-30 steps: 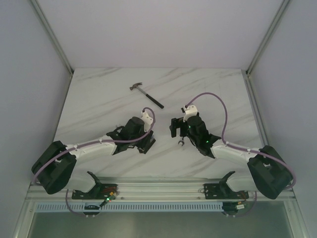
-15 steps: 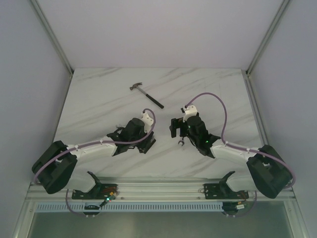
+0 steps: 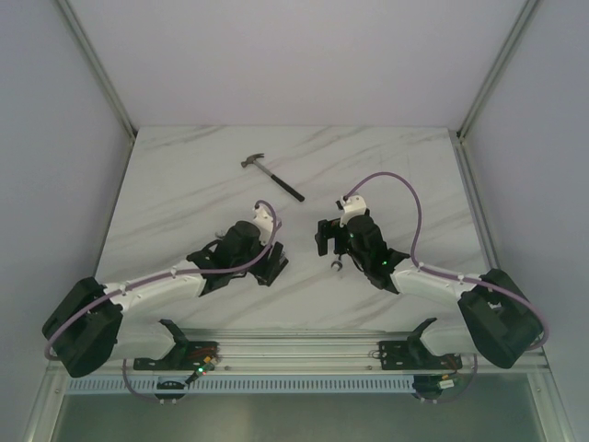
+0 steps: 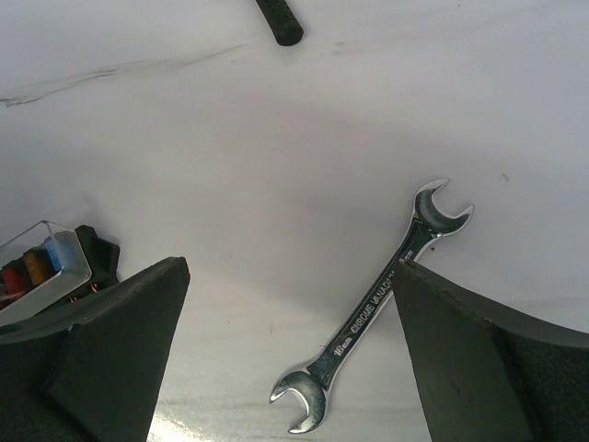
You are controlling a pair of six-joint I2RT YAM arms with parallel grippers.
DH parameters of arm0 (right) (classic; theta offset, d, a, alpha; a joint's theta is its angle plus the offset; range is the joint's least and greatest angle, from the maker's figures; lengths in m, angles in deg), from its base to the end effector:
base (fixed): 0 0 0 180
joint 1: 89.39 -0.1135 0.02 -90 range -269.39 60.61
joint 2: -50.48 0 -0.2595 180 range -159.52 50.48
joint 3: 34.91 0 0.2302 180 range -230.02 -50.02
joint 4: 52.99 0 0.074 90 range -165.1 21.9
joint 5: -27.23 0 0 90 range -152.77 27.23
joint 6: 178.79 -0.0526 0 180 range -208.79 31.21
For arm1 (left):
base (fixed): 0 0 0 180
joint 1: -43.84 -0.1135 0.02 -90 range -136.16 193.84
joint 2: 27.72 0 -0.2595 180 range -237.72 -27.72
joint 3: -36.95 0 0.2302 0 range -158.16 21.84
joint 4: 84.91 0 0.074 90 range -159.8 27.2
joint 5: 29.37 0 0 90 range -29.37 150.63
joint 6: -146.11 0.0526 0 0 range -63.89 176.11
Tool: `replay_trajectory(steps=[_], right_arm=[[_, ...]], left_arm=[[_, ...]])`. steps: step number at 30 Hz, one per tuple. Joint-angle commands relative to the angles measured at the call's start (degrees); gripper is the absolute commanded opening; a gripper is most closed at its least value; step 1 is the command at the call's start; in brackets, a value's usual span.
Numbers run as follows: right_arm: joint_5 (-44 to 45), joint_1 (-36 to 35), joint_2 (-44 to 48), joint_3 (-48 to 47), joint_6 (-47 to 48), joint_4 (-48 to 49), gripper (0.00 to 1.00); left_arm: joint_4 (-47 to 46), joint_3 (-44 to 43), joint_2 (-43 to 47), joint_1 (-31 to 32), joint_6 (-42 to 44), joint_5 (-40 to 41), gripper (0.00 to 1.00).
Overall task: Snap on the fuse box
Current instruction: Close the fuse box cover on the fuse box base.
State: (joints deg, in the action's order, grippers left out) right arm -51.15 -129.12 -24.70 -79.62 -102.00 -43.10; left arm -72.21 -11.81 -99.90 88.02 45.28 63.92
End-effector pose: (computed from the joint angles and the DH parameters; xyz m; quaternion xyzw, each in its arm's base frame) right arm 0.2141 0.1641 0.2035 -0.1315 0.8092 0.1780 0.5442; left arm 0.1843 -0.1749 0.1945 0.2432 0.8574 -0.1864 0.4135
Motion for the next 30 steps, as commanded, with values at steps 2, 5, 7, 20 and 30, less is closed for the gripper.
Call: replay_trajectory(steps=[2, 5, 7, 20, 30], right_arm=[[0.42, 0.14, -0.59, -0.01, 0.38, 2.1, 1.0], [0.35, 0.17, -0.76, -0.09, 0.31, 2.08, 1.0], [0.13, 0.22, -0.98, -0.15, 0.29, 2.08, 1.0], [-0.79, 0.17, -2.19, -0.72, 0.2, 1.9, 1.0], [-2.5, 0.17, -2.44, -0.8, 0.38, 2.01, 1.0]], left_arm=[[2.01, 0.83, 0.01, 0.21, -2.33, -0.13, 0.66], [2.81, 1.09, -1.25, 0.2, -3.58, 0.38, 0.59], [3.16, 1.33, -1.61, 0.26, -4.35, 0.55, 0.56], [3.27, 3.05, -4.92, 3.45, -9.31, 1.96, 0.42], [3.4, 0.61, -14.23, 12.18, -20.09, 10.32, 0.34]])
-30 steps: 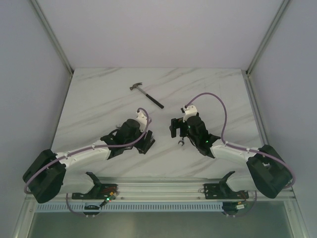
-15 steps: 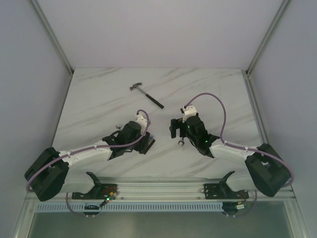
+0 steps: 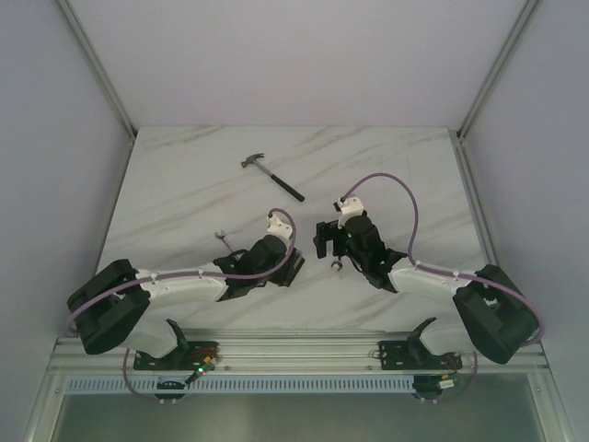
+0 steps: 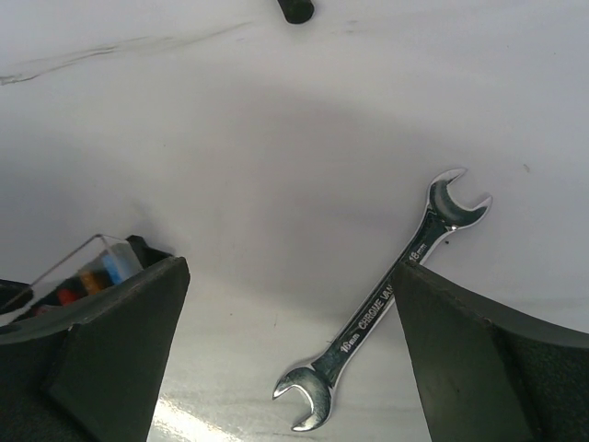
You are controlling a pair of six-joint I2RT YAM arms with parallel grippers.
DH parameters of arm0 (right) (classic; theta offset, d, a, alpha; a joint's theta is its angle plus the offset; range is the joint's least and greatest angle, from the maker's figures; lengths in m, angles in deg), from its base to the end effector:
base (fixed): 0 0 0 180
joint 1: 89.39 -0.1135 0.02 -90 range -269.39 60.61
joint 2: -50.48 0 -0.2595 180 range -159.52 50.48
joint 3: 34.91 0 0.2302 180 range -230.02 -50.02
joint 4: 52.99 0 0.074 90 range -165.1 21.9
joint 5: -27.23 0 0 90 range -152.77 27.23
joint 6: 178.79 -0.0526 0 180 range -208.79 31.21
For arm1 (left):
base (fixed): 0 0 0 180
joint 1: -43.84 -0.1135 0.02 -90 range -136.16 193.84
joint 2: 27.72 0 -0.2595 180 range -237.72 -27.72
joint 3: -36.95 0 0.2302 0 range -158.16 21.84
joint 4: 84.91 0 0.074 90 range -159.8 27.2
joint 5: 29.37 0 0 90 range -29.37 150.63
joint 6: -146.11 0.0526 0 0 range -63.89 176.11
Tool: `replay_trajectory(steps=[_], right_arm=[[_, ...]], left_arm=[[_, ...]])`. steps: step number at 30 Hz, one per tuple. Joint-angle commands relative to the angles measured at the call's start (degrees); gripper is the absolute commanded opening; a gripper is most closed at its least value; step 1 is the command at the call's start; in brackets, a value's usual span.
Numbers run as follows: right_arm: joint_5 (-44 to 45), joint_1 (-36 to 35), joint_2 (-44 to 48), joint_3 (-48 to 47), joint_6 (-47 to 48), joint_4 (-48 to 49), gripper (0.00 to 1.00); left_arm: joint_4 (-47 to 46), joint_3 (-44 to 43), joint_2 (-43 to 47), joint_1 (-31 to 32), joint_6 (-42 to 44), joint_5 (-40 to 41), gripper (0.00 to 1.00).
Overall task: Snap on the fuse box
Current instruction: Close the fuse box cover on the fuse box base.
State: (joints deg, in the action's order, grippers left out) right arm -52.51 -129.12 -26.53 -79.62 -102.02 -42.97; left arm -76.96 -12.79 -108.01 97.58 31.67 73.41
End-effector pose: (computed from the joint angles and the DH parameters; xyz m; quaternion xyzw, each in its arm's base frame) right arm 0.2156 0.1670 0.1957 -0.1411 0.8165 0.1810 0.5298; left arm 0.1706 -0.2129 0.1743 0.1796 0.8782 -0.1944 0.3983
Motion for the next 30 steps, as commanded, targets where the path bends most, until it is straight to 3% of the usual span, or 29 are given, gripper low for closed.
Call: replay_trajectory(steps=[1, 8, 15, 20, 26, 30], right_arm=[[-1.43, 0.17, -0.65, -0.87, 0.42, 1.82, 1.0], [-7.13, 0.17, 0.33, -2.55, -2.36, -1.67, 0.98], [-11.24, 0.17, 1.82, -2.19, -11.91, -6.02, 0.96], [-16.07, 0.13, 3.26, -0.87, -20.75, -6.33, 0.91], [-19.95, 0.17, 3.74, 2.62, -29.29, -2.25, 0.76], [-20.78, 0.17, 3.13, 4.05, -30.36, -1.02, 0.59]], left_arm=[[8.26, 1.01, -7.19, 3.36, -7.38, 1.49, 0.34], [8.67, -2.92, -12.29, 6.95, -14.86, 3.01, 0.35], [7.85, -7.92, -6.54, 7.64, -15.64, 4.25, 0.63], [5.74, -9.42, -2.18, 6.98, -13.61, 2.33, 0.69], [3.25, -8.7, -1.96, 3.58, -13.61, -2.3, 0.67], [3.36, -8.81, -3.81, 3.22, -13.38, -2.9, 0.63]])
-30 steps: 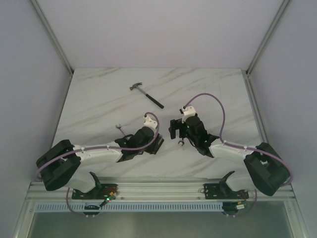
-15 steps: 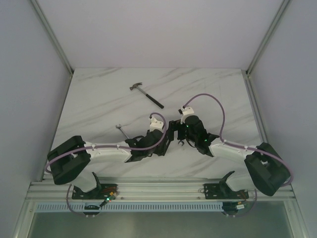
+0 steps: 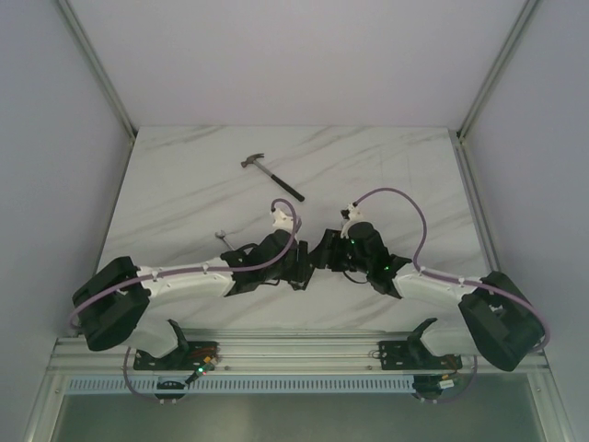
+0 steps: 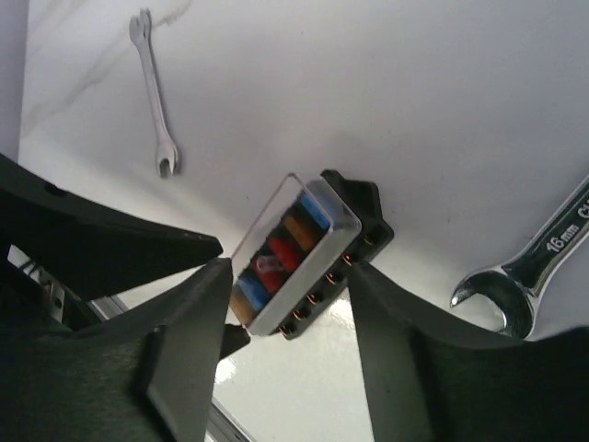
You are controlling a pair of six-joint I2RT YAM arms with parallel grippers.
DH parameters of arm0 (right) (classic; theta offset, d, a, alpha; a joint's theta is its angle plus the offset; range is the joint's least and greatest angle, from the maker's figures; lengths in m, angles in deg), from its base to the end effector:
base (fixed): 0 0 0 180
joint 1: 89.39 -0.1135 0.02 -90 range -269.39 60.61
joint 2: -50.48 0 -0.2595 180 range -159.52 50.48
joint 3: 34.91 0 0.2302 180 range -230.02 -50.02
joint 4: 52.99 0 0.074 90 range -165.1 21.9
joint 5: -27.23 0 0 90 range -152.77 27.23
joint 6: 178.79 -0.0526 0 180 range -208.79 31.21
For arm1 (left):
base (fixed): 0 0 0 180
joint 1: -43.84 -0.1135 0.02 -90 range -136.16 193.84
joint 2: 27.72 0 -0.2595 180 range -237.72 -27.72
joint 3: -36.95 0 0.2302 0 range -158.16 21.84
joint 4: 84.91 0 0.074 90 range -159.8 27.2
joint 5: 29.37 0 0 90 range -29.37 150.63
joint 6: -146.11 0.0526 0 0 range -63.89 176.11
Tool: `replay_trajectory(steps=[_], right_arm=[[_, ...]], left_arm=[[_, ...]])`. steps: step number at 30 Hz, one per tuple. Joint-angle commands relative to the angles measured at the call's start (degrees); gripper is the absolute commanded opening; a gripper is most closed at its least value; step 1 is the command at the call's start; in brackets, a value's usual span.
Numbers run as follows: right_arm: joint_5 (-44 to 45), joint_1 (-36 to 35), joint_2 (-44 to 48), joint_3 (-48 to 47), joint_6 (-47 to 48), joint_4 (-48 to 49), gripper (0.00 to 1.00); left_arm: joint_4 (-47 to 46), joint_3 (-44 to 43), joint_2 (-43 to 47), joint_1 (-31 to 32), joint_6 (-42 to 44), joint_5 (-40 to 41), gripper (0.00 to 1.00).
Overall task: Snap on the fuse box
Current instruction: Close the fuse box cover on the fuse box base.
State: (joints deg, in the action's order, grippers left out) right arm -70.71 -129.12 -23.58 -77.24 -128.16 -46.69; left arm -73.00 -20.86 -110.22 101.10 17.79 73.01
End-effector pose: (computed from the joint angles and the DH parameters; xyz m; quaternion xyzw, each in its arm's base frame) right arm 0.1941 0.1708 0.1878 -0.0396 0.8433 0.3844 0.3736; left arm 0.1695 -0.2428 0.1999 0.0983 0.8840 -0.2661 0.3715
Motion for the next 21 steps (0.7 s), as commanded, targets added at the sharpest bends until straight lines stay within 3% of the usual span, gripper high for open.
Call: replay_trajectory(steps=[1, 8, 16, 21], right_arm=[[-3.11, 0.17, -0.27, 1.85, -4.33, 3.34, 0.56], [-6.97, 0.17, -4.37, 2.24, -6.42, 8.22, 0.38], [-7.74, 0.17, -9.01, 2.73, -6.24, 7.9, 0.23], [-9.0, 0.17, -12.1, 3.54, -5.83, 7.83, 0.12]], left_arm=[[-0.51, -0.79, -2.07, -0.3, 0.4, -2.47, 0.62], [2.39, -2.19, -4.12, -0.29, 0.99, -0.01, 0.6], [4.47, -4.46, -9.34, 0.17, 1.5, -1.85, 0.51], [9.37, -6.5, -12.76, 2.32, 1.16, 1.51, 0.48]])
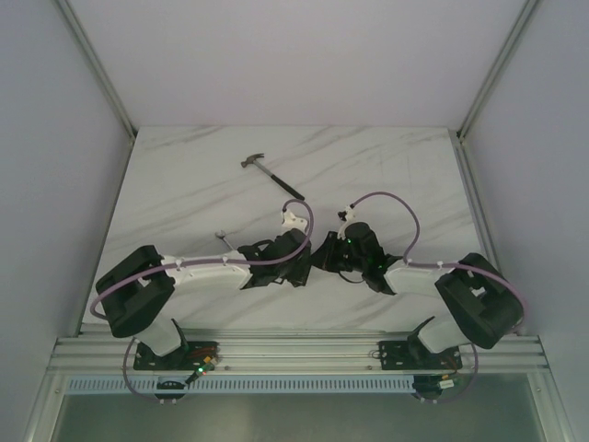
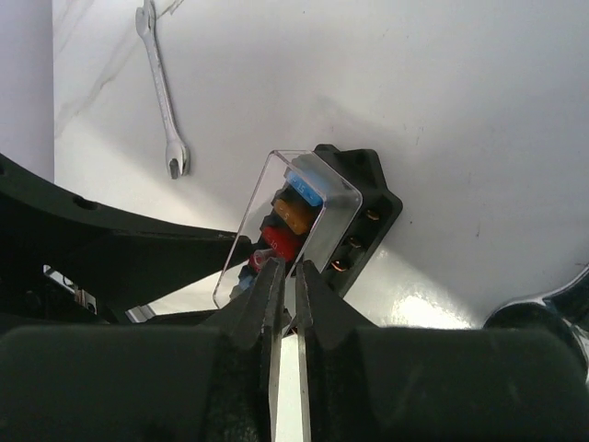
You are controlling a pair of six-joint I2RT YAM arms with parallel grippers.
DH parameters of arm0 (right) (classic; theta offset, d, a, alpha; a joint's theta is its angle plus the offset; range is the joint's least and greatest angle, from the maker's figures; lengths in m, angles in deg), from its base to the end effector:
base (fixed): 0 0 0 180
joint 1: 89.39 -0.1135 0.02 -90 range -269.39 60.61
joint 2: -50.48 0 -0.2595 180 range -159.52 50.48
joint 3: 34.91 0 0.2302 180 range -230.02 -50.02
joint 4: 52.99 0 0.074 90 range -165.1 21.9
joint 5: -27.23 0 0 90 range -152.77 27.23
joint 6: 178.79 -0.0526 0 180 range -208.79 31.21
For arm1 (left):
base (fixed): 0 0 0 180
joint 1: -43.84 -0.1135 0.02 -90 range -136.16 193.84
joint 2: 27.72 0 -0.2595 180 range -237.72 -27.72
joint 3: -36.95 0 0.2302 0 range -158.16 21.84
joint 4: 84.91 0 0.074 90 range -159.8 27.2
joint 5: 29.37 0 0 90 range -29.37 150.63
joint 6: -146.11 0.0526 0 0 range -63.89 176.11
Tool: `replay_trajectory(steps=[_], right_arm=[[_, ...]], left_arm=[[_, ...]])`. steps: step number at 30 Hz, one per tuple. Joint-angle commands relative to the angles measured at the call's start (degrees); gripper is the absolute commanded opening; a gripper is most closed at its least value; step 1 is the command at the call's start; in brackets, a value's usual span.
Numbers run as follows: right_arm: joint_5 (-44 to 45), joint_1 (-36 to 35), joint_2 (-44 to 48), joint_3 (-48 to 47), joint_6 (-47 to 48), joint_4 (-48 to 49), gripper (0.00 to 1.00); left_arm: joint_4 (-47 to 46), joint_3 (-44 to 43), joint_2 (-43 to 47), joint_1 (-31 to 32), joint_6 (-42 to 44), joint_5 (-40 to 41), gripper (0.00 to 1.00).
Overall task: Snap on the fuse box
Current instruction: Close the fuse box cover on the fuse box base, then reset both arms
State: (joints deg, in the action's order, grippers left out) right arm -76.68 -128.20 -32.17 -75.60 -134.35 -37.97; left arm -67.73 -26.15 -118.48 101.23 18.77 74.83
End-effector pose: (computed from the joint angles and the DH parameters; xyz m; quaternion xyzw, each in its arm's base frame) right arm 0.2021 0.1787 0.1603 -0.0134 0.8484 0.4251 0.3153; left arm 0.1811 -0.2592 0.1780 0.1128 0.9105 -0.2030 0.3420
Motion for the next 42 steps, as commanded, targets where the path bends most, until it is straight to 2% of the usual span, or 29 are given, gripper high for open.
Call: replay_trajectory(steps=[1, 10, 13, 15, 21, 27, 32, 35, 36, 38, 41, 42], right_arm=[[-3.09, -0.74, -4.06, 2.17, 0.45, -1.04, 0.12], [-4.24, -1.16, -7.83, 1.6, 2.6, -1.58, 0.11], [-3.97, -1.18, -6.24, -0.17, 3.61, -2.16, 0.12], [-2.76, -1.18, -3.38, -1.4, 5.05, -3.43, 0.16], [1.69, -1.01, 1.64, -8.08, 11.24, -11.84, 0.29], [10.8, 1.01, 7.56, -9.57, 17.69, -20.08, 0.47], [13.38, 2.98, 10.64, -9.52, 20.53, -23.6, 0.57], [19.63, 3.8, 12.56, -9.92, 22.56, -27.41, 0.65], [23.02, 4.08, 13.43, -9.67, 23.36, -27.82, 0.73], [29.36, 5.21, 15.52, -8.82, 24.37, -27.81, 0.83], [39.66, 7.75, 18.51, -7.39, 26.35, -25.37, 0.98], [43.03, 8.57, 19.1, -6.4, 27.2, -23.61, 1.0]], left_arm=[[4.73, -1.52, -5.2, 2.68, -0.05, -0.08, 0.48], [4.3, 0.41, -8.35, 3.89, -4.06, -1.38, 0.47], [3.66, -0.46, -6.31, 3.89, -3.78, -1.49, 0.48], [2.66, -0.77, -4.04, 3.93, -3.55, -1.43, 0.5], [-0.18, -0.86, 4.24, 3.52, -2.21, 0.5, 0.6], [-3.67, 3.25, 12.92, -1.8, -1.21, -1.79, 0.72], [-5.73, 6.01, 15.94, -6.64, -0.38, -3.31, 0.72], [-7.05, 8.83, 17.91, -10.8, -0.36, -4.87, 0.72], [-7.8, 10.39, 19.13, -12.51, -0.34, -5.02, 0.72], [-8.58, 12.96, 21.75, -17.0, -0.25, -5.16, 0.73], [-8.82, 16.43, 26.55, -24.77, 0.76, -4.17, 0.79], [-8.97, 17.46, 27.99, -27.86, 1.23, -3.62, 0.81]])
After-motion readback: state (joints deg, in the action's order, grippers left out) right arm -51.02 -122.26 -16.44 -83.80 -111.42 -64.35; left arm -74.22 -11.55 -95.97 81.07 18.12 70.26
